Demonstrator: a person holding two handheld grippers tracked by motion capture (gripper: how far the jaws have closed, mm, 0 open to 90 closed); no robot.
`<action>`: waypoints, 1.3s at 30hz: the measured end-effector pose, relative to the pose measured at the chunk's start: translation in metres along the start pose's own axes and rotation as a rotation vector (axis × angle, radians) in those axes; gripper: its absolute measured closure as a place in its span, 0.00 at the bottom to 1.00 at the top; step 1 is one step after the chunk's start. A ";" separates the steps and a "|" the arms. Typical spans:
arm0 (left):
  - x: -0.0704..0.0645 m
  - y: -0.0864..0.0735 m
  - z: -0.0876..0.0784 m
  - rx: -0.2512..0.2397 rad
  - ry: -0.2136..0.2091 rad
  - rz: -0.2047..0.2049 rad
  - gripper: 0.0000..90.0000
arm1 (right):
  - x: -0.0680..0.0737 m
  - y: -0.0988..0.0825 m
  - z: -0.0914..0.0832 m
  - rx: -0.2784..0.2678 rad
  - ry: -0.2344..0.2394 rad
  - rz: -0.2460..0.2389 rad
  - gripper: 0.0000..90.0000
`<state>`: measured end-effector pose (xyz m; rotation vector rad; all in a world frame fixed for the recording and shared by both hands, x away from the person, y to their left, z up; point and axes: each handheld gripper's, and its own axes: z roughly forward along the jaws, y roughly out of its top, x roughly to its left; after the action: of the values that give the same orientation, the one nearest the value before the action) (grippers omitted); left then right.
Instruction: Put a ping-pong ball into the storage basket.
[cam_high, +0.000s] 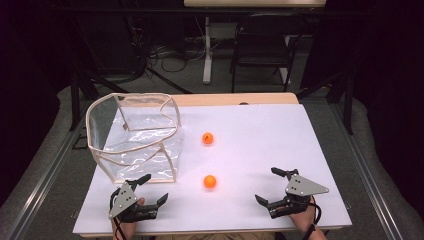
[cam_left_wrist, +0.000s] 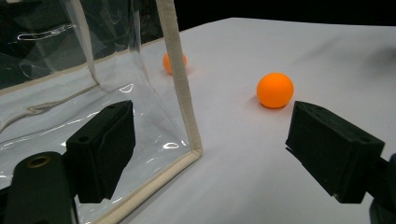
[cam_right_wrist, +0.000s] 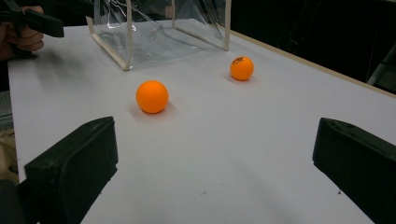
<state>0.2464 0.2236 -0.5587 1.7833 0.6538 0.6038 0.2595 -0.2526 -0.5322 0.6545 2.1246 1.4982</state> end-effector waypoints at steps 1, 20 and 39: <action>0.000 0.000 0.000 0.001 -0.001 0.001 0.17 | 0.000 0.000 0.000 0.001 0.002 0.000 0.00; -0.001 0.000 -0.001 -0.005 0.000 0.005 0.17 | 0.007 0.007 0.008 0.028 0.013 -0.022 0.00; -0.002 0.001 -0.003 -0.025 0.007 0.013 0.17 | 0.007 0.028 0.031 0.072 0.025 -0.040 0.00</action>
<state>0.2432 0.2234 -0.5567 1.7639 0.6370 0.6243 0.2761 -0.2175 -0.5155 0.6179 2.2060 1.4215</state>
